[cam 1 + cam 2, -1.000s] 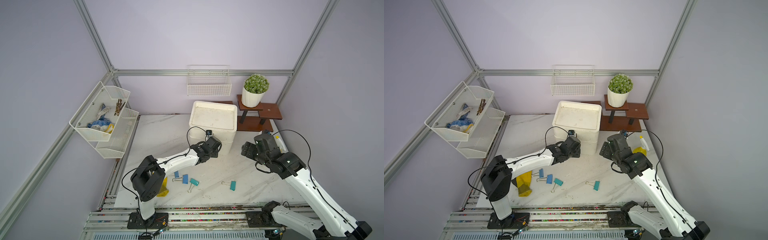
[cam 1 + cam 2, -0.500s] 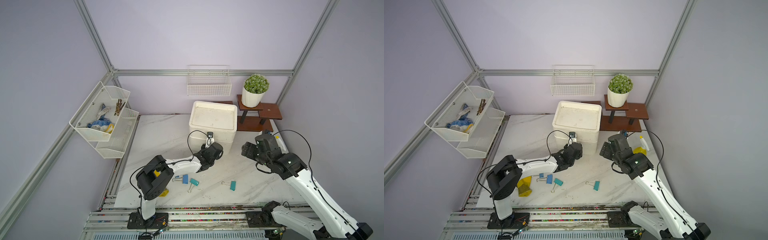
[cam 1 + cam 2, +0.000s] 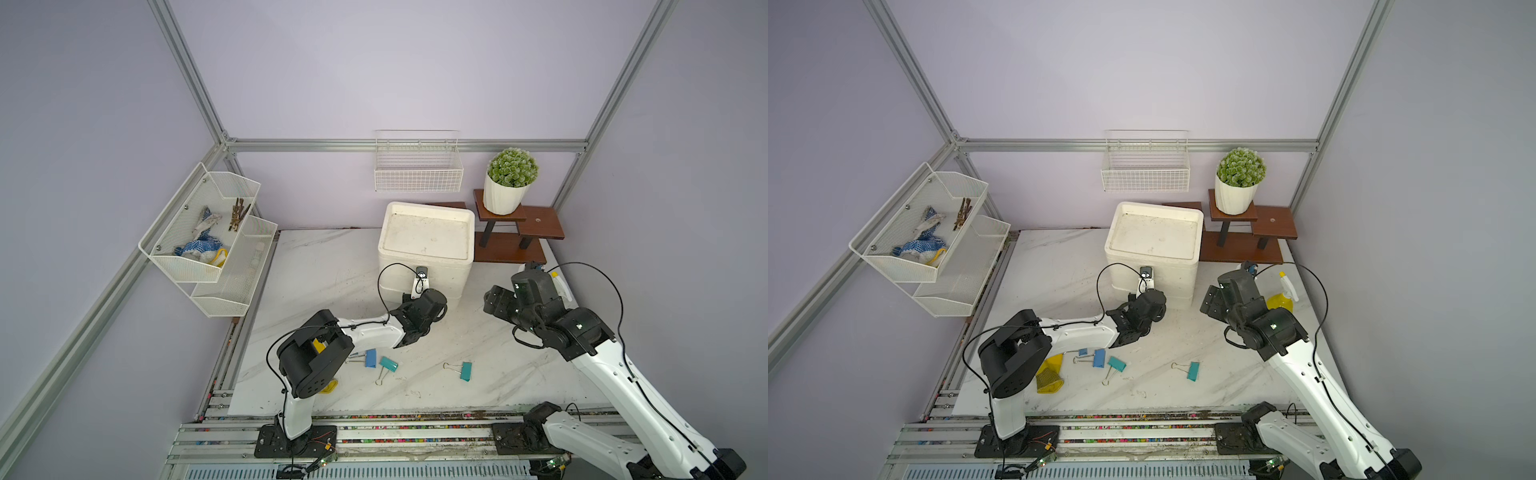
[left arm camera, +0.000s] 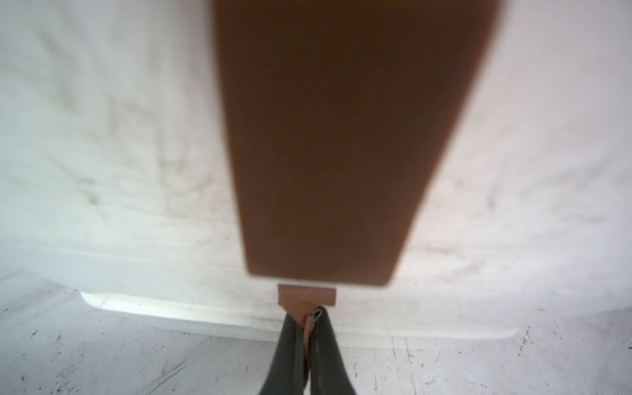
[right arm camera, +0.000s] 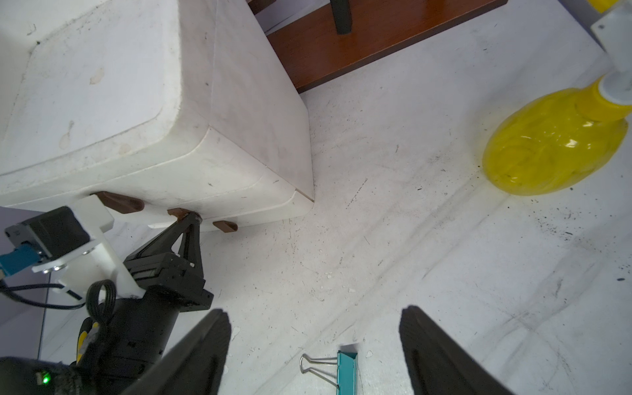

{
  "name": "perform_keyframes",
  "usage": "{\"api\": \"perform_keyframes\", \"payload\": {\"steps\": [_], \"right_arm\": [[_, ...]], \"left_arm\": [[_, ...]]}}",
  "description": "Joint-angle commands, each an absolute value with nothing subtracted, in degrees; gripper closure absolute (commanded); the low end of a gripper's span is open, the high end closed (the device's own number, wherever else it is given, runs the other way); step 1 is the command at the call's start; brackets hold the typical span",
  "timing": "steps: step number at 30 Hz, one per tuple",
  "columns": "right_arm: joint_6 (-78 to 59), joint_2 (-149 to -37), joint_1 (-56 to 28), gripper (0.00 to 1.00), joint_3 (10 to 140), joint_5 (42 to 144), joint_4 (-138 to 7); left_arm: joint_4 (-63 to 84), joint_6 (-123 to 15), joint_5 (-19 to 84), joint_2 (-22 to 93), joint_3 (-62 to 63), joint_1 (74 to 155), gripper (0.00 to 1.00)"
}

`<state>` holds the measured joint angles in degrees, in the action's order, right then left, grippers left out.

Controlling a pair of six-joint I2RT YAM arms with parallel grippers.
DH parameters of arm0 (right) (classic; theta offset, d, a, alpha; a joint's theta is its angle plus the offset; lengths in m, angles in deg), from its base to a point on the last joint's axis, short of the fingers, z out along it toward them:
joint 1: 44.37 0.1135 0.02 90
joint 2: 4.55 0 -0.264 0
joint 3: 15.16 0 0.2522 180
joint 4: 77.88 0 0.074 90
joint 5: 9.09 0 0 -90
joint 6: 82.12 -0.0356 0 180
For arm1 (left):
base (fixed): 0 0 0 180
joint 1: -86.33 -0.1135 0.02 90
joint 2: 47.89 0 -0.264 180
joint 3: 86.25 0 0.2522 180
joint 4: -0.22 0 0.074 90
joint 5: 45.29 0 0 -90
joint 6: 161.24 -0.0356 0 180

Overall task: Put the binder clips in the drawer according to color
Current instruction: Open the drawer in the storage box.

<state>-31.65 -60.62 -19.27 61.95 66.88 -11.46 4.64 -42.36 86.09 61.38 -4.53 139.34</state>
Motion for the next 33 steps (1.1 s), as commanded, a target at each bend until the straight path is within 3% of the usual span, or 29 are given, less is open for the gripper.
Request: {"api": "perform_keyframes", "payload": {"steps": [1, 20, 33], "right_arm": [[-31.4, -59.5, -19.6, 0.16, 61.2, 66.9, -12.8], [-32.0, -59.6, -19.8, 0.16, 59.1, 68.1, -15.1], [-34.3, -56.2, -19.7, 0.19, 54.2, 76.2, -11.9]], "left_arm": [[1.5, -43.6, 86.9, 58.4, -5.6, 139.9, 1.00], [8.8, -35.2, 86.9, 45.4, -16.3, 148.6, 1.00], [14.9, -28.6, 89.2, 38.8, -20.8, 154.2, 1.00]]}}
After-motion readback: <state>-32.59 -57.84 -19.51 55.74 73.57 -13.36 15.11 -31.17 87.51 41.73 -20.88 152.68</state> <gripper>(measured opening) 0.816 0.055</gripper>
